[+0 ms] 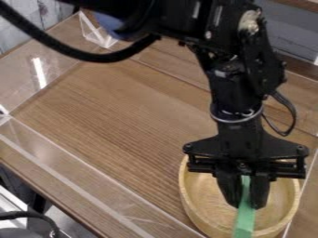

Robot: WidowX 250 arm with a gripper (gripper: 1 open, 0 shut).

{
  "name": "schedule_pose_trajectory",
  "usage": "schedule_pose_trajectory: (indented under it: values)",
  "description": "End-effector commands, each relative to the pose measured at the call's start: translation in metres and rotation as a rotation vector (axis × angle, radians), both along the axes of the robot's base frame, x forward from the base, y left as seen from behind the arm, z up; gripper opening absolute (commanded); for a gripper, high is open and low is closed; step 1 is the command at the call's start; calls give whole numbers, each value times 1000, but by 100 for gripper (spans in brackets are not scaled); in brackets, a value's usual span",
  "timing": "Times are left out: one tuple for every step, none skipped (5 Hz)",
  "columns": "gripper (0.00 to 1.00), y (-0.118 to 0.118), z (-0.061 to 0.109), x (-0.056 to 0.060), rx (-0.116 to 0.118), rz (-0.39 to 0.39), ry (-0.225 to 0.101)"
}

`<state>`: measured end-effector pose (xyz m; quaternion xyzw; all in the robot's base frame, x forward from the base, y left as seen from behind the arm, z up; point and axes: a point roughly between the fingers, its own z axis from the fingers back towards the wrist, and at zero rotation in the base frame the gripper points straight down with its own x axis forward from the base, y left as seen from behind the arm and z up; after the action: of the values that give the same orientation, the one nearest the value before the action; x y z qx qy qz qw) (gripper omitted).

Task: Put the green block in the brown bowl

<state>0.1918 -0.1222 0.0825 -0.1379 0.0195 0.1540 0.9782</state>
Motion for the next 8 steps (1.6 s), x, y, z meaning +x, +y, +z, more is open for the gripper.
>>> schedule_pose_trajectory:
  values:
    - [0, 1, 3, 3, -11, 1, -17]
    - [0, 1, 1, 3, -15, 1, -10]
    - [0, 2, 0, 3, -18, 0, -2]
    - [0, 4, 2, 3, -20, -15, 2]
    - [0, 4, 5, 3, -22, -34, 4]
    - [0, 4, 8, 4, -25, -41, 5]
    - [0, 4, 10, 4, -27, -46, 6]
    - [0, 4, 12, 4, -29, -52, 6]
